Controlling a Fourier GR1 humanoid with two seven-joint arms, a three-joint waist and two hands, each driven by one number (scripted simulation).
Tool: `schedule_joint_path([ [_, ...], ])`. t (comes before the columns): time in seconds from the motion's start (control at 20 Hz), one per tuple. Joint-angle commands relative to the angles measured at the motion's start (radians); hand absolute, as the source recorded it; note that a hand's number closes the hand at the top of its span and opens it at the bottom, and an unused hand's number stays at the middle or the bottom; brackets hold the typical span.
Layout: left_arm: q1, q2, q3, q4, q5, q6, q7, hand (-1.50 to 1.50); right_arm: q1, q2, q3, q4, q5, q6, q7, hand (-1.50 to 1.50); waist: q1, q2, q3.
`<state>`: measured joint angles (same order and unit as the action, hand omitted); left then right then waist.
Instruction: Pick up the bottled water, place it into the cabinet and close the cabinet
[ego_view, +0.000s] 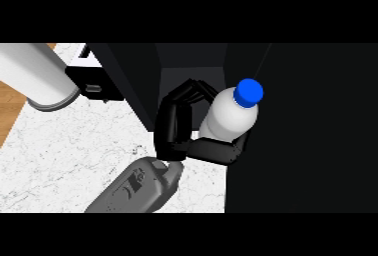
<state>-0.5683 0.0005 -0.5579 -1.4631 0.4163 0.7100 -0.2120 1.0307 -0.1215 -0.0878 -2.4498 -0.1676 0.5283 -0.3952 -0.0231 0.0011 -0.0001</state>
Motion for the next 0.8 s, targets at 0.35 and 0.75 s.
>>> schedule_joint_path([
  [0.35, -0.209, 0.0, 0.067, 0.275, 0.033, 0.049, -0.006, 1.5, 0.021, 0.012, -0.084, -0.065, -0.136, 0.039, 0.014, -1.5, -0.004, 0.001, 0.0],
  [0.75, -0.205, 0.0, 0.047, 0.459, 0.05, 0.027, -0.142, 1.5, -0.005, 0.033, -0.063, -0.065, -0.133, 0.037, 0.056, -1.5, -0.007, 0.004, -0.001],
])
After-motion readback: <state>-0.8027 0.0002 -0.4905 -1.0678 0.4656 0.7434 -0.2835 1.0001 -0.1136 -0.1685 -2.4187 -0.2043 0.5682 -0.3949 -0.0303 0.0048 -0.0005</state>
